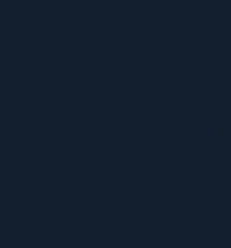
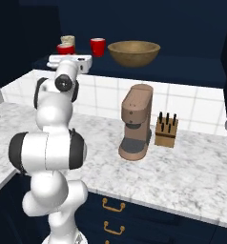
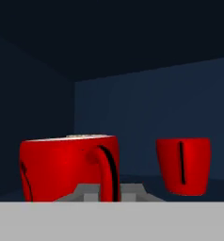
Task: Gather all objects into one cabinet and sort the glasses and bowls to opposite sides.
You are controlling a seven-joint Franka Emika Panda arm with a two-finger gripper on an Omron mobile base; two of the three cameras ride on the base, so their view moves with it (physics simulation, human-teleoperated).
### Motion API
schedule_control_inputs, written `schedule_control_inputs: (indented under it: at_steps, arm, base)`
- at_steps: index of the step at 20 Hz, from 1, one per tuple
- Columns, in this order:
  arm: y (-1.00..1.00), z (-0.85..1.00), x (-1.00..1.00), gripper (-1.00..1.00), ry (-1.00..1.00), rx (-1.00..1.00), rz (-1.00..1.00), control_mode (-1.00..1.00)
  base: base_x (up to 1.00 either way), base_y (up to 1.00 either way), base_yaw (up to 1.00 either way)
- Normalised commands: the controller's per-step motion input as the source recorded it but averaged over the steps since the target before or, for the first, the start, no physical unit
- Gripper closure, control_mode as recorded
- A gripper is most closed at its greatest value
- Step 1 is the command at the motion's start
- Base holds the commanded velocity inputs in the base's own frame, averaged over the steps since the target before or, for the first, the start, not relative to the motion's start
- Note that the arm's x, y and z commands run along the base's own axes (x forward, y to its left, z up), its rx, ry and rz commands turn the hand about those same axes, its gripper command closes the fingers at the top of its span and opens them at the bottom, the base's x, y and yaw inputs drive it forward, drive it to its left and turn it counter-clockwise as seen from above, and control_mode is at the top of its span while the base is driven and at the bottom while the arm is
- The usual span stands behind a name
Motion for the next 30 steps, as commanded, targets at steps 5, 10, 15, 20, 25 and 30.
schedule_control_inputs:
  at_steps: [5, 10, 15, 20, 25, 30]
  arm:
    - [0.05, 0.04, 0.39, 1.0, 0.1, 0.03, -0.08, -1.0]
    - [0.18, 0.43, -0.13, -1.0, -0.01, 0.0, -0.01, -1.0]
    - [0.09, 0.45, -0.23, -1.0, -0.04, 0.0, 0.03, -1.0]
    - [-0.02, -0.27, 0.87, -1.0, 0.13, 0.0, -0.13, -1.0]
    - [0.02, -0.79, 0.76, -1.0, 0.06, -0.04, -0.24, -1.0]
    - [0.62, -1.0, -0.58, -1.0, -0.47, -0.09, -0.08, -1.0]
  base:
    - [0.0, 0.0, 0.0]
    - [0.0, 0.0, 0.0]
    - [0.0, 0.0, 0.0]
    - [0.0, 0.0, 0.0]
    - [0.0, 0.0, 0.0]
    - [0.0, 0.0, 0.0]
